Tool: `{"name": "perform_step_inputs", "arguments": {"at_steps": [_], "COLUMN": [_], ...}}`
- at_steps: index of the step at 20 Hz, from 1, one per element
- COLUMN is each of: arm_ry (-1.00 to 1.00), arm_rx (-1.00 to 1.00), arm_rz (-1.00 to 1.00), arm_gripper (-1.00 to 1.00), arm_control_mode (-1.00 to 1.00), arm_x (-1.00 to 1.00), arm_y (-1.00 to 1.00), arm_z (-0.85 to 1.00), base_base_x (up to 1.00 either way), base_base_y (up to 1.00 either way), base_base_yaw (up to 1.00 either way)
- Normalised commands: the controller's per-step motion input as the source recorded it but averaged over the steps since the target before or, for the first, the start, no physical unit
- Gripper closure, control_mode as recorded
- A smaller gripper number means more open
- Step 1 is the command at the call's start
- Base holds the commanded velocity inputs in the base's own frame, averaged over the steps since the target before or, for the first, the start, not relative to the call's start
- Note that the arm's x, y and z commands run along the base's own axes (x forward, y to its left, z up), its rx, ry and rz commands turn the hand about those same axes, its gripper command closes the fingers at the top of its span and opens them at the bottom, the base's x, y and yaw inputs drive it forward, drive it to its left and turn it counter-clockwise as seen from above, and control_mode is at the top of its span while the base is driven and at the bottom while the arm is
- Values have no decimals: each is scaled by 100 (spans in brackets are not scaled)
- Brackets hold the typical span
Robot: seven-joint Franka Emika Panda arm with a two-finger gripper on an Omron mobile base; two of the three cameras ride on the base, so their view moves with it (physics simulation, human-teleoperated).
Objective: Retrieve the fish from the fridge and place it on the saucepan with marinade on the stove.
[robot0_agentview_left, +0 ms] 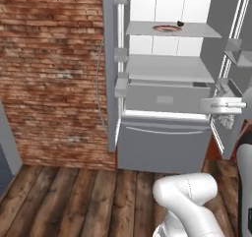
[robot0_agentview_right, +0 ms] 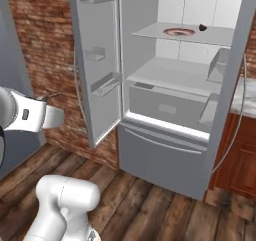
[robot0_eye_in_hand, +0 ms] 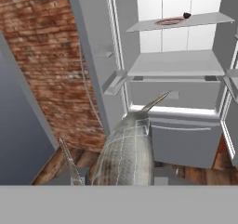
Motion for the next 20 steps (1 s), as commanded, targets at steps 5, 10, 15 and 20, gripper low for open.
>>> {"name": "perform_step_inputs", "arguments": {"at_steps": [5, 10, 15, 20], "arm_ry": [0, 0, 0, 0], "arm_rx": [0, 0, 0, 0], "arm_rz": [0, 0, 0, 0], "arm_gripper": [100, 100, 100, 100], "arm_control_mode": [100, 100, 100, 100], "arm_x": [0, 0, 0, 0], "arm_y": [0, 0, 0, 0], "arm_z": [0, 0, 0, 0], "base_base_x": [-69, -65, -75, -83], "base_base_y": [0, 0, 0, -18], "base_base_yaw": [27, 29, 30, 23]}}
